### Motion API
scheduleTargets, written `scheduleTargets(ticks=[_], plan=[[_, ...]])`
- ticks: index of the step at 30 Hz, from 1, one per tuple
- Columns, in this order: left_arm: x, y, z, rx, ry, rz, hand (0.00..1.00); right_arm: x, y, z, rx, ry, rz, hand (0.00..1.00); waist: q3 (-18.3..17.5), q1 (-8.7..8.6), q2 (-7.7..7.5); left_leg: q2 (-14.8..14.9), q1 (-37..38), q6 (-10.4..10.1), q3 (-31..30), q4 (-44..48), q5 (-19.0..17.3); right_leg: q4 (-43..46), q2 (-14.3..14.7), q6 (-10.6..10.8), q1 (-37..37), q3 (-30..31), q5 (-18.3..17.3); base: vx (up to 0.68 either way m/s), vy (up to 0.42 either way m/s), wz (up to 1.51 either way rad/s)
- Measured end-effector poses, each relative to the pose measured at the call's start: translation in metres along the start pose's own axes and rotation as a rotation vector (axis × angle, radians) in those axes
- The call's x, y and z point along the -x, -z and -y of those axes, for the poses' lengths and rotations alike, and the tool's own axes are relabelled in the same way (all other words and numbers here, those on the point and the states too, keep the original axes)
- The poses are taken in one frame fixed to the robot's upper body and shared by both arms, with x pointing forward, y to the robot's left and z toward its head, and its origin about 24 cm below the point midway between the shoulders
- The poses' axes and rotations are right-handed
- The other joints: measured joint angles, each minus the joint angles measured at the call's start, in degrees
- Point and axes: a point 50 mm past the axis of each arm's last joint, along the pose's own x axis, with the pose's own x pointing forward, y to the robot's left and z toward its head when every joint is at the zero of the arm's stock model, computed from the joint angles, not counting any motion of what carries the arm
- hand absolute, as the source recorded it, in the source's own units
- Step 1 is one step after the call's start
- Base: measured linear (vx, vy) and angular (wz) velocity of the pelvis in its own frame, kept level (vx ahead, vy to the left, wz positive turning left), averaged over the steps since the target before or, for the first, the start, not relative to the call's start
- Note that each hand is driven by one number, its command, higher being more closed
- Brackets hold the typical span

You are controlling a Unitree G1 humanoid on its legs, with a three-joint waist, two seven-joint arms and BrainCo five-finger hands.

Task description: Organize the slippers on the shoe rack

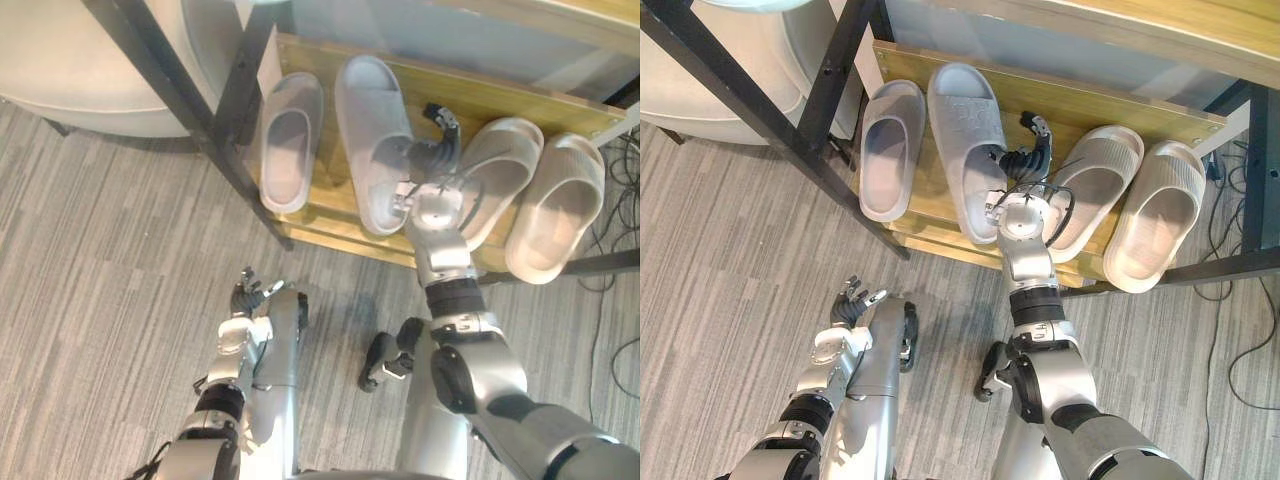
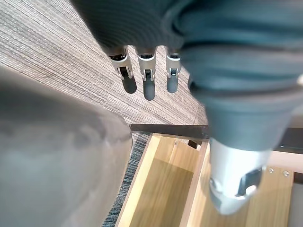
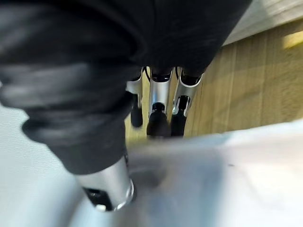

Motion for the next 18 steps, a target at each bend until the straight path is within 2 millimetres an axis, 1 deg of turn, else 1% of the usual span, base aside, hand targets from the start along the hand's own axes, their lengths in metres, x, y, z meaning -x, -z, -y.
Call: scheduleTargets(ticks=[8,13,15,18], plan=[[0.0,0.001,0.0,0.0,-0.001,-0.003,0.0,-0.001,-0.002,0.0,-0.003,0.004,0.006,0.0,0.0,0.0,0.0,-0.04,0.28,-0.65,-0.02,-2.23,0.58,-1.75,0.09,-0.23,0.1,-0.45,0.17,0.03,-0.037,0.01],[0.0,0.001,0.0,-0.001,-0.001,-0.005,0.0,-0.001,-0.002,0.0,-0.011,0.003,0.003,0.0,0.0,-0.03,0.0,-0.04,0.33,-0.73,-0.06,-2.7,0.62,-2.23,0.17,-0.23,0.17,-0.58,0.17,0.03,-0.026,0.01],[0.0,0.002,0.0,-0.001,-0.001,-0.007,0.0,0.001,-0.002,-0.002,-0.031,-0.005,0.002,0.0,0.0,-0.04,0.0,-0.03,0.34,-0.72,-0.04,-2.72,0.62,-2.31,0.19,-0.22,0.2,-0.58,0.17,0.0,0.0,0.0],[0.0,0.002,-0.001,-0.003,-0.002,-0.011,0.0,0.011,0.006,-0.009,-0.065,-0.05,-0.006,0.0,0.01,-0.1,-0.01,-0.04,0.48,-0.72,-0.02,-2.75,0.61,-2.4,0.19,-0.14,0.39,-0.58,0.13,0.0,0.0,0.0]])
